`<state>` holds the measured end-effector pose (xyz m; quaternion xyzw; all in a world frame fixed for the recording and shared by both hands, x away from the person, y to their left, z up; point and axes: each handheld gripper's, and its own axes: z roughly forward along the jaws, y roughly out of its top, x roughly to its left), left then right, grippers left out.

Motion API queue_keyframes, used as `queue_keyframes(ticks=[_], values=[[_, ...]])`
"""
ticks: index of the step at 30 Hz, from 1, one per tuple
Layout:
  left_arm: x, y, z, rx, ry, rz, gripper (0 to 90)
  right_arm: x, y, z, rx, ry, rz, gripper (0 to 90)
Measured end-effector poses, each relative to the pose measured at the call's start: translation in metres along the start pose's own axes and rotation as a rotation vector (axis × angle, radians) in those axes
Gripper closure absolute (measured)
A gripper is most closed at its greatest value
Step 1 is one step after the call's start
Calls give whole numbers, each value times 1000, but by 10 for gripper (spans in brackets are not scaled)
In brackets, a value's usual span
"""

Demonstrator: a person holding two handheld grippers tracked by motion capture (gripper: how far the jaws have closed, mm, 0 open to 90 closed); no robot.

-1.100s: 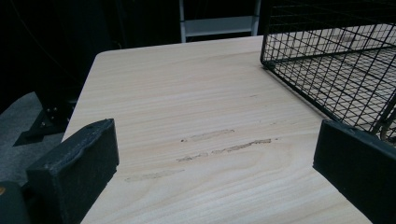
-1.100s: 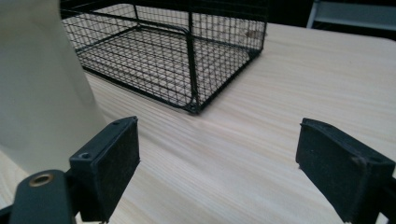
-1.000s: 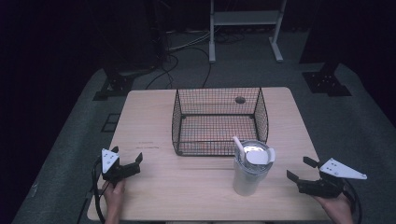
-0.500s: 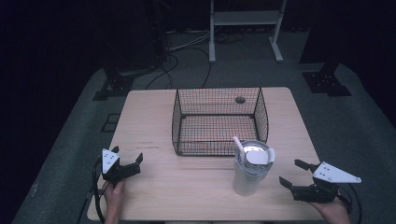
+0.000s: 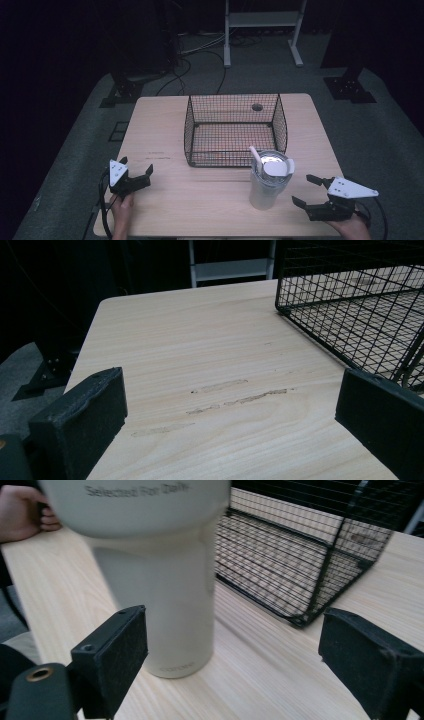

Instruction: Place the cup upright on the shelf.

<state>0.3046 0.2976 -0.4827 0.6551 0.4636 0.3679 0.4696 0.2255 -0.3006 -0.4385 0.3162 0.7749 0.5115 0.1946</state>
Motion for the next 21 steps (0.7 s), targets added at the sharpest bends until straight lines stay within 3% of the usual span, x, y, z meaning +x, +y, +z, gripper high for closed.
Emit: queue_keyframes(ticks=[11,21], values=[[0,0,0,0,-1,-1,0,20,6,17,-23,120,-18,112],[0,0,0,-2,-1,-3,0,31,13,37,-7,123,-50,100]])
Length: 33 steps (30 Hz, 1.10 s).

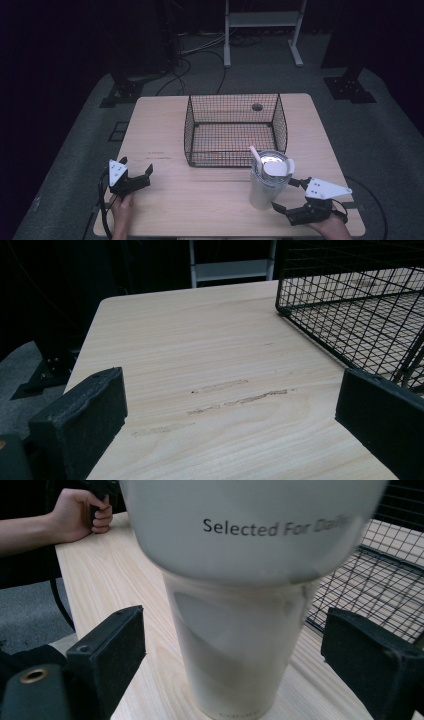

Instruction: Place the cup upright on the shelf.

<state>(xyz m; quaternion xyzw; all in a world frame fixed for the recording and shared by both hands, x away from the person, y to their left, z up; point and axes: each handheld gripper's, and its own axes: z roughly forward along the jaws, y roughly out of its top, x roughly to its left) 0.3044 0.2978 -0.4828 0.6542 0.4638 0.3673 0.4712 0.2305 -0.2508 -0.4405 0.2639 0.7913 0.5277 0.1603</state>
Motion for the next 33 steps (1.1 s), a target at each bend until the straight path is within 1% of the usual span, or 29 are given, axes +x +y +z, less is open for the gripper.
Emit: queue_keyframes(ticks=[4,5,6,11,12,15,19,20,23,24,30,31,33], values=[[0,0,0,-2,-1,0,0,2,1,6,7,-19,0,100],[0,0,0,-2,-1,-1,0,2,1,8,0,-19,-1,100],[0,0,0,-2,-1,0,0,2,1,11,-10,-19,9,100],[0,0,0,-5,-2,1,0,3,3,17,-10,-36,7,96],[0,0,0,-4,-2,1,0,3,3,18,-19,-39,-2,96],[0,0,0,-4,-1,1,0,2,4,22,-44,-44,-8,95],[0,0,0,-4,-2,1,0,3,4,25,-53,-53,-15,86],[0,0,0,-4,-1,0,0,4,5,27,-62,-70,-38,81],[0,0,0,-5,-2,2,0,5,5,29,-70,-75,-32,76],[0,0,0,-5,-2,2,0,6,6,31,-74,-83,-44,73],[0,0,0,-5,-2,2,0,6,5,34,-91,-85,-44,67],[0,0,0,-6,-2,1,0,6,5,36,-97,-91,-54,66],[0,0,0,-5,-2,1,0,6,5,37,-100,-93,-55,65]])
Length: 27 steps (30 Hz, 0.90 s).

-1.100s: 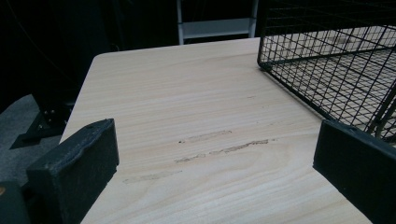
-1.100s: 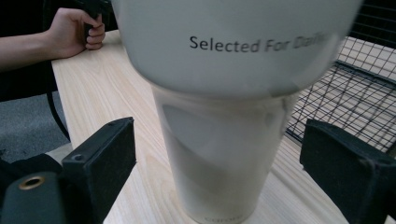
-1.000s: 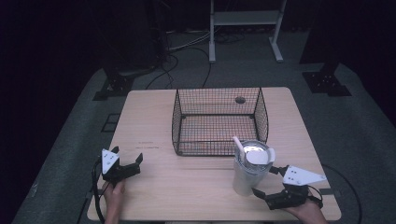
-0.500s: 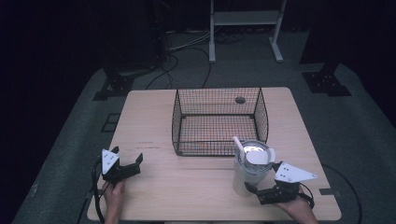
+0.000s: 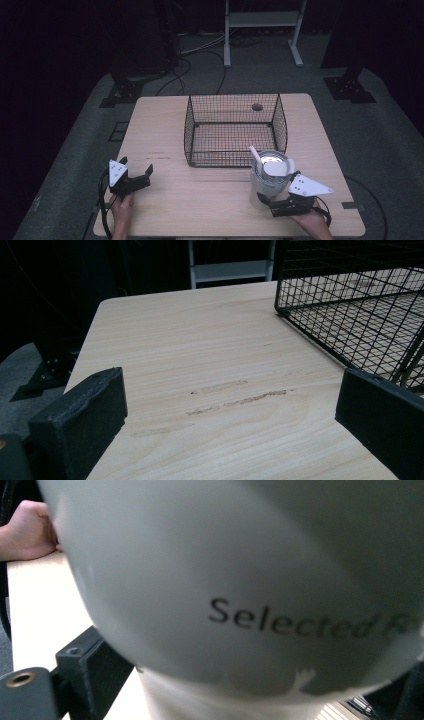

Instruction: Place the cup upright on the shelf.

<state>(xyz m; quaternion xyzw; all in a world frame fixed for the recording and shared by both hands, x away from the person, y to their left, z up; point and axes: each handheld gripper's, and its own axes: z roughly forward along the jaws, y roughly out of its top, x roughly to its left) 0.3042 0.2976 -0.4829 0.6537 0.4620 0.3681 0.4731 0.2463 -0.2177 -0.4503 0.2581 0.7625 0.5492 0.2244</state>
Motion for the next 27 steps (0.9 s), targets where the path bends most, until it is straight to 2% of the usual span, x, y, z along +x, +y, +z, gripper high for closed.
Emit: queue_keyframes(ticks=[9,15,27], values=[[0,0,0,0,0,0,0,0,-2,3,-32,-5,-5,72],[0,0,0,0,0,-2,0,1,-4,3,-41,-4,10,78],[1,0,0,-3,-2,-5,0,1,-3,2,-42,0,6,80]])
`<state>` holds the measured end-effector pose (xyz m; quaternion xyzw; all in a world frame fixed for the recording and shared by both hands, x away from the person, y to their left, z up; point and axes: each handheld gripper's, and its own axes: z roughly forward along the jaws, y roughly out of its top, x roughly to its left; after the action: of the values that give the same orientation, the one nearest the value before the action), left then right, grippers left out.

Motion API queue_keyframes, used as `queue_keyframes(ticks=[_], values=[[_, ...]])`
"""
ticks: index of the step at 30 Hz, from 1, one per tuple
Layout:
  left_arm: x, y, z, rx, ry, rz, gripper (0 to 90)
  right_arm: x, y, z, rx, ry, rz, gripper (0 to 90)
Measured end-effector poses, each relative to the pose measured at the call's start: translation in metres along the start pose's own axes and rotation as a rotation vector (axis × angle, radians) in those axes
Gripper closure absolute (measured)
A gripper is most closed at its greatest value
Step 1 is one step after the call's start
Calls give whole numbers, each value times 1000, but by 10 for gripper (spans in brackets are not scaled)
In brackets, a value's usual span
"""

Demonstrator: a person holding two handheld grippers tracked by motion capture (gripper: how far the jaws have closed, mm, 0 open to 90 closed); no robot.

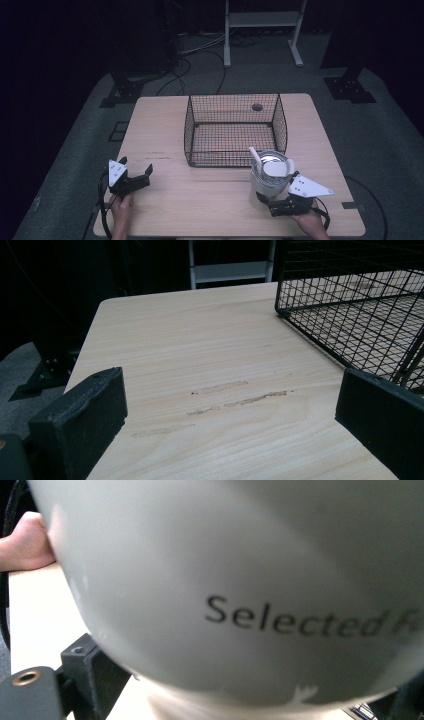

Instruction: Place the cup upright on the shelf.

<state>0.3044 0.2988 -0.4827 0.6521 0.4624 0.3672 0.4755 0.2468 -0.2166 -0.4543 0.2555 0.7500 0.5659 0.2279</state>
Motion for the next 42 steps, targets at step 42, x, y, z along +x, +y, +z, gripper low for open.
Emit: queue_keyframes(ticks=[42], values=[[0,0,0,2,-3,-3,0,-6,102,23,-105,116,-23,82]])
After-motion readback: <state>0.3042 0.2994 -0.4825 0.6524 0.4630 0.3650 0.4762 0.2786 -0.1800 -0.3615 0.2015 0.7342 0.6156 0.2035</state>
